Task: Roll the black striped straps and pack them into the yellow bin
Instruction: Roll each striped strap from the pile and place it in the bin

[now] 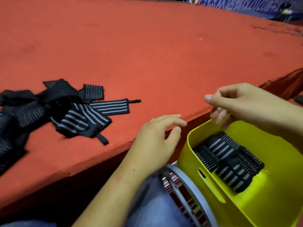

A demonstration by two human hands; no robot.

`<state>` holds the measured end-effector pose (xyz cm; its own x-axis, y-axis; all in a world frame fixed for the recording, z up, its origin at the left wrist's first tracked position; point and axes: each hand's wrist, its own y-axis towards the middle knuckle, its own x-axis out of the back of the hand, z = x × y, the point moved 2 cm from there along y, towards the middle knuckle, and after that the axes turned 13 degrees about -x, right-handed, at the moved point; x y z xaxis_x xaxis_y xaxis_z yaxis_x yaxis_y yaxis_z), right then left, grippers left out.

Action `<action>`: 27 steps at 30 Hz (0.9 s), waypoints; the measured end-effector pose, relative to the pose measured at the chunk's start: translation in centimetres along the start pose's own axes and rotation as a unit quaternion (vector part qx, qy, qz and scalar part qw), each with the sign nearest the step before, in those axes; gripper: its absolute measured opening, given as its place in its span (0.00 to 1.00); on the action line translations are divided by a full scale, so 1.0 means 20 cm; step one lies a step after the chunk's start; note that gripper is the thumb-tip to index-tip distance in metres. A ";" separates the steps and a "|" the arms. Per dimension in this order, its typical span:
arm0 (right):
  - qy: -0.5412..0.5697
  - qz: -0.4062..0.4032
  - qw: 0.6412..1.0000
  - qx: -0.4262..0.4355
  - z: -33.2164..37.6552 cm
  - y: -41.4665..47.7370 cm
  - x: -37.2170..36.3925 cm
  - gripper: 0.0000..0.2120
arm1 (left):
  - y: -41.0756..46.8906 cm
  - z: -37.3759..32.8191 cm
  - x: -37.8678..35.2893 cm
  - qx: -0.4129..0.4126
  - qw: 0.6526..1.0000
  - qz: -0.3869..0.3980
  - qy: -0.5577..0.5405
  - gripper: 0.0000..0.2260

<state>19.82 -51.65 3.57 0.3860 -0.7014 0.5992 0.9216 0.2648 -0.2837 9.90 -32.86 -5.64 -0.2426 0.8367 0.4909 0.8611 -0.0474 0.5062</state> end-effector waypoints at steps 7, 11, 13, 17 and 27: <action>0.069 0.089 0.984 0.141 0.32 -0.06 -0.45 0.13 | -0.25 0.35 0.42 0.091 0.986 -0.035 0.136 0.13; 0.063 0.135 0.977 0.153 0.42 -0.05 -0.70 0.11 | -0.42 0.60 0.63 0.159 0.954 -0.082 0.239 0.22; 0.060 0.158 0.977 0.130 0.43 -0.01 -0.82 0.10 | -0.46 0.69 0.67 0.188 0.940 -0.072 0.275 0.27; 0.068 0.183 0.978 0.077 0.45 0.07 -1.04 0.09 | -0.48 0.74 0.69 0.203 0.931 -0.081 0.291 0.34; -0.016 0.103 0.993 0.058 0.38 0.38 -1.42 0.23 | -0.55 0.74 0.80 0.195 0.924 -0.100 0.314 0.31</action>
<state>16.17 -24.70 -9.90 0.5670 -0.6027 0.5615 0.8202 0.4764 -0.3168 3.25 -10.75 -13.82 -0.5208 0.3196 0.7916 0.8365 0.3763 0.3984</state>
